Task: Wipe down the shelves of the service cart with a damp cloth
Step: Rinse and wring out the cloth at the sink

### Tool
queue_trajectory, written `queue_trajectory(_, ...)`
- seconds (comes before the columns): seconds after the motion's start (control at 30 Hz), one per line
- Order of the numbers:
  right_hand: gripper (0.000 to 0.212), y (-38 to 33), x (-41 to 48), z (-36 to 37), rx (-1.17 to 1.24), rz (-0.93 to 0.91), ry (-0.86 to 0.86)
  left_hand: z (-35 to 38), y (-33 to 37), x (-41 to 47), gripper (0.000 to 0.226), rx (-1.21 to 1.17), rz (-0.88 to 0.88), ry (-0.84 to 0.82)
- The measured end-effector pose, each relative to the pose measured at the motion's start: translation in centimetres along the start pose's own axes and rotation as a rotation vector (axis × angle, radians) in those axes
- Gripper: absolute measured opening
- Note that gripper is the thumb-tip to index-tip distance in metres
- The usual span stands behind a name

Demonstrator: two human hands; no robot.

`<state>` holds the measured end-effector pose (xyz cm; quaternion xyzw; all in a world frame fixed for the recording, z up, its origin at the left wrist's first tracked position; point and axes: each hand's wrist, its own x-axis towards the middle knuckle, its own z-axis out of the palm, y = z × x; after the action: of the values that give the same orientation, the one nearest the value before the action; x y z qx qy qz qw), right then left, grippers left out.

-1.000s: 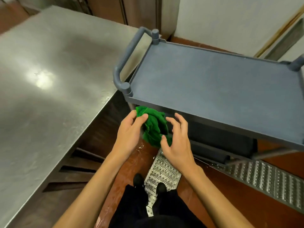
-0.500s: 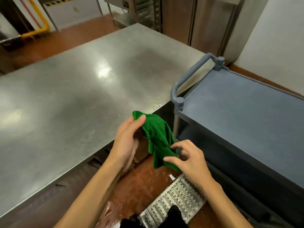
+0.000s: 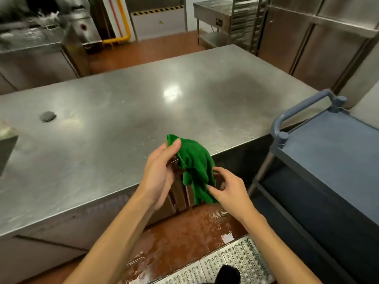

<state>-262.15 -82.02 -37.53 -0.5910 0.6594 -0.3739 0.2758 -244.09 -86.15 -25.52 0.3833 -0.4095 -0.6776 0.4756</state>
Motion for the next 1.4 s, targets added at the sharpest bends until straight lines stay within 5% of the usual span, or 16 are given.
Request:
queue_trajectory(0.17,0.019,-4.7,-0.4,4.4,-0.157,-0.102,0.064,-6.9,2.3,-3.4,0.024,0.021,0.04,0.108)
queue_trajectory(0.6,0.013,-23.6,1.7,14.0,0.403,-0.201,-0.047,-26.5,6.9,-10.7,0.038,0.015,0.133,0.57)
queue_trajectory(0.8,0.019,-32.2,4.5,19.3,0.574,-0.242,-0.195,-33.4,8.9,-12.1,0.033,0.066,0.189,0.715)
queue_trajectory(1.1,0.021,-40.7,10.2,32.0,1.118,0.054,-0.647,-43.1,8.7,-7.6,0.016,-0.013,0.0,0.782)
queue_trajectory(1.4,0.031,-47.5,16.5,43.0,1.274,0.16,-0.957,-51.1,14.1,-1.4,0.078,-0.503,0.051,0.713)
